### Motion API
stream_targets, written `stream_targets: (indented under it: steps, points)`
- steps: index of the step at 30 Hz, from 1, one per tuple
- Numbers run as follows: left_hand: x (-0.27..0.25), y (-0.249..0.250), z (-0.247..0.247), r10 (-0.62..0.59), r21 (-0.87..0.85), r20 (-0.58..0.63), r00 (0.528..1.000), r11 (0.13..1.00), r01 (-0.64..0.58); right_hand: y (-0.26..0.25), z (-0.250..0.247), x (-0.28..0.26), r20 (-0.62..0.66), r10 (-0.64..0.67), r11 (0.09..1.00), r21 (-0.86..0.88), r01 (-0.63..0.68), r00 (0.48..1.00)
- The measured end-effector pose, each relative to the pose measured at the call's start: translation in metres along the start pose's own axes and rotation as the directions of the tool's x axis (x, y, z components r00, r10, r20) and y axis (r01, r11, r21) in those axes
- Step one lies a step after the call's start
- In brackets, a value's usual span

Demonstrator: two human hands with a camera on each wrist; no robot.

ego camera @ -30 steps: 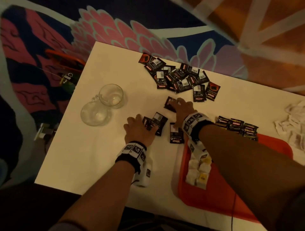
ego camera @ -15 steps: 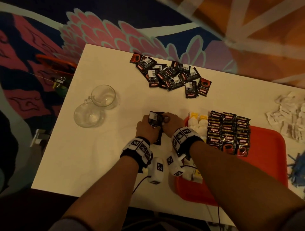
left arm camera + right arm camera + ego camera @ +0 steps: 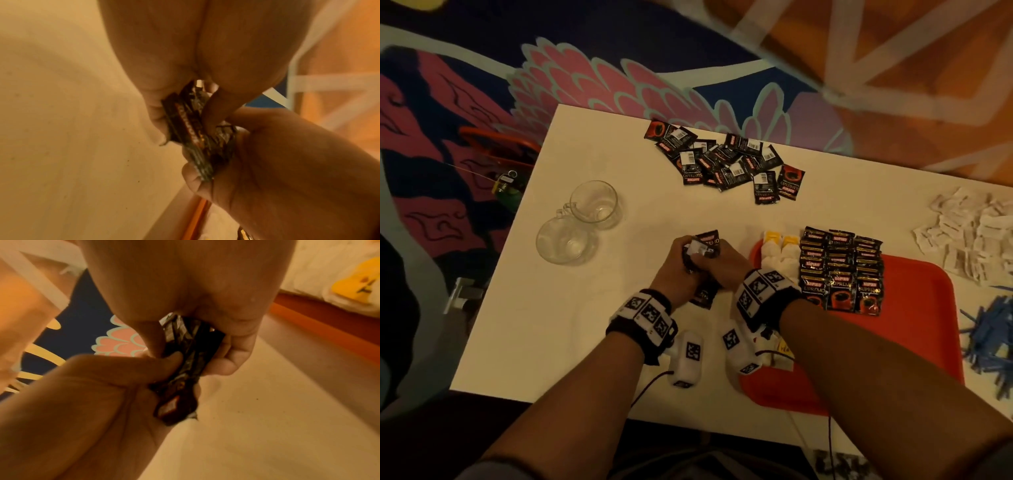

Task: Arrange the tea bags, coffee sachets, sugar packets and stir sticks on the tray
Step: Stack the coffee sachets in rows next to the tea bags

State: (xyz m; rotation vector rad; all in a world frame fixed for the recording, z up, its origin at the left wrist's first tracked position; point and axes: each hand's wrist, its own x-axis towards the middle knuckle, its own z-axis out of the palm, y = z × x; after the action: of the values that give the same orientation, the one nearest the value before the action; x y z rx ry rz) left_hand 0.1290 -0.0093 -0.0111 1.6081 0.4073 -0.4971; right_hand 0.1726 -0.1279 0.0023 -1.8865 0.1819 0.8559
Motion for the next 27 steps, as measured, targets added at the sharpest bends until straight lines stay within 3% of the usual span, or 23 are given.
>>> stream_targets:
  steps: [3, 5, 7, 10, 12, 14, 16, 18, 20, 22, 25, 27]
  points:
    - [-0.013, 0.017, 0.004, -0.018, -0.03, 0.058, 0.998, 0.999, 0.02, -0.01, -0.01, -0.014, 0.033, -0.092, 0.988, -0.122, 0.095, 0.995]
    - [-0.022, 0.028, 0.004, -0.074, -0.222, 0.015, 0.997, 0.972, 0.075, -0.013, -0.02, -0.024, 0.006, -0.094, 0.987, -0.132, 0.094, 0.996]
    - [-0.031, 0.036, 0.002, -0.156, -0.423, -0.01, 0.988, 0.896, 0.138, -0.017, -0.029, -0.037, -0.047, -0.09, 0.995, -0.035, 0.089, 0.995]
    - [-0.048, 0.052, 0.009, -0.212, -0.608, 0.223, 0.952, 0.733, 0.306, -0.028, -0.034, -0.063, -0.022, -0.129, 0.971, 0.202, 0.131, 0.991]
    - [-0.058, 0.062, 0.02, -0.184, -0.674, 0.325, 0.928, 0.643, 0.364, -0.035, -0.037, -0.079, 0.049, -0.141, 0.956, 0.266, 0.123, 0.989]
    - [-0.063, 0.069, 0.032, -0.154, -0.701, 0.318, 0.935, 0.626, 0.341, -0.038, -0.046, -0.093, 0.081, -0.133, 0.981, 0.154, 0.119, 0.988]
    - [-0.066, 0.076, 0.043, -0.176, -0.674, 0.27, 0.947, 0.667, 0.316, -0.038, -0.06, -0.102, 0.061, -0.159, 0.977, -0.131, 0.166, 0.985]
    - [-0.068, 0.081, 0.054, -0.219, -0.642, 0.191, 0.957, 0.71, 0.29, -0.033, -0.075, -0.111, -0.024, -0.223, 0.903, -0.383, 0.197, 0.974]
    - [-0.073, 0.089, 0.065, -0.239, -0.627, 0.137, 0.961, 0.731, 0.271, -0.031, -0.092, -0.123, -0.115, -0.333, 0.841, -0.484, 0.24, 0.936]
    - [-0.078, 0.098, 0.077, -0.207, -0.602, 0.107, 0.972, 0.765, 0.229, -0.038, -0.108, -0.139, -0.001, -0.423, 0.759, -0.547, 0.353, 0.906]
    - [-0.088, 0.114, 0.099, -0.144, -0.524, 0.106, 0.984, 0.833, 0.178, -0.047, -0.122, -0.161, 0.257, -0.302, 0.525, -0.759, 0.385, 0.918]
    - [-0.096, 0.123, 0.114, -0.129, -0.545, 0.172, 0.977, 0.814, 0.203, -0.045, -0.128, -0.168, 0.285, -0.263, 0.435, -0.818, 0.377, 0.922]
